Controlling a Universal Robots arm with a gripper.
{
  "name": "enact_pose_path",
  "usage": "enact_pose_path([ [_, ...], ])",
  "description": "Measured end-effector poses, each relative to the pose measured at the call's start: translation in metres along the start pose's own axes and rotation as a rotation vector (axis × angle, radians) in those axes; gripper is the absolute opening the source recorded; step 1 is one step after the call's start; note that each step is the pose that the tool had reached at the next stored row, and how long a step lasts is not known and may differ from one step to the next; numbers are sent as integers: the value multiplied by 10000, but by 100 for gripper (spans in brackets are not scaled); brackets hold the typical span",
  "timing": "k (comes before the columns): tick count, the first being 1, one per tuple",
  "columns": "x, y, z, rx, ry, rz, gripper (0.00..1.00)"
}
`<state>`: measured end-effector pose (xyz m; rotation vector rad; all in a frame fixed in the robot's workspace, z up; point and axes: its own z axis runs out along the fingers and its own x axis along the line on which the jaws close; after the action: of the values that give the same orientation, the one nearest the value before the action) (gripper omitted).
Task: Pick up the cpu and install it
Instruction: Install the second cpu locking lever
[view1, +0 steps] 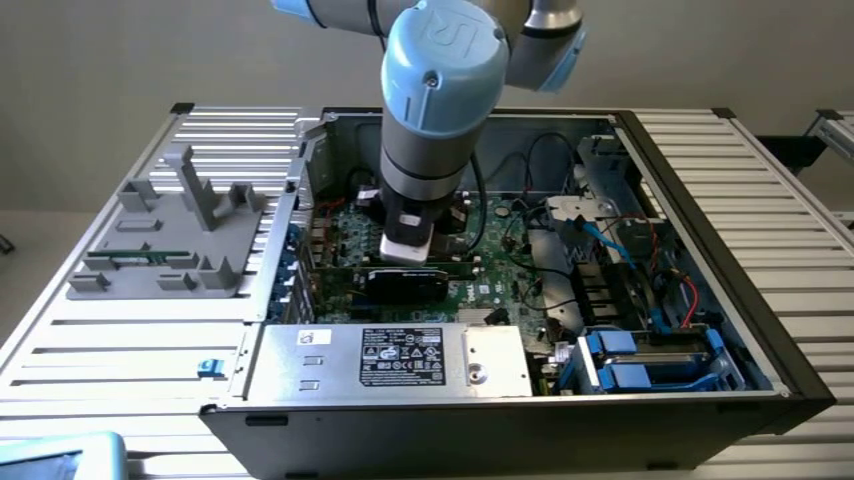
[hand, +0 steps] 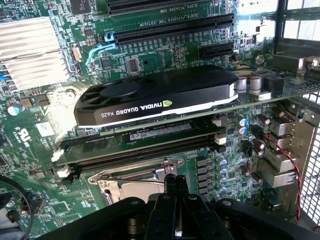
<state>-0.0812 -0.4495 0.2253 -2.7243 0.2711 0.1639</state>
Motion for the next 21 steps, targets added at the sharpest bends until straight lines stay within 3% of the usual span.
enact_pose_path([
  [14,-44,34,114,-18,-130,128,12],
  [21,-68,36,160,-23,-164,177,12],
])
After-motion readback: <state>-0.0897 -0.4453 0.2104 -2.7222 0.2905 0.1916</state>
